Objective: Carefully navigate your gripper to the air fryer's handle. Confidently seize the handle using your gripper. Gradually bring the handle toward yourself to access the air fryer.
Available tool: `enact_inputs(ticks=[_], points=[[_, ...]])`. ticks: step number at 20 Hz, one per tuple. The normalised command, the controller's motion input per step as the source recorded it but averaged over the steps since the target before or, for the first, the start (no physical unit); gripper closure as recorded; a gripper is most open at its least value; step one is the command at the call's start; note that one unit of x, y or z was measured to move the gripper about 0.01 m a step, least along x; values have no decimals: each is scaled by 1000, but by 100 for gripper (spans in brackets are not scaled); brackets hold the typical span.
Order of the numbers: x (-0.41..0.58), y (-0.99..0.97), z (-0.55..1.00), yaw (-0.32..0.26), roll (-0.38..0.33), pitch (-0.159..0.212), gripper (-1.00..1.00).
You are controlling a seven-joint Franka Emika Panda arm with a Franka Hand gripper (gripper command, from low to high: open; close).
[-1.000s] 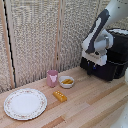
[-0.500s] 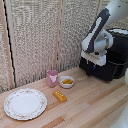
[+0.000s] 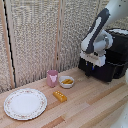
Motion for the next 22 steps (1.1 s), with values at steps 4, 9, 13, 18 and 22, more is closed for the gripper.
enact_inputs(ticks=[4,9,13,18,22], points=[[113,786,-143,-156,-2,-2,100],[134,833,-186,-126,0,2,100],[62,374,-111,-106,0,2,-100],[89,0,2,-7,5,1,-100],[90,0,201,-13,43,-15,-100]])
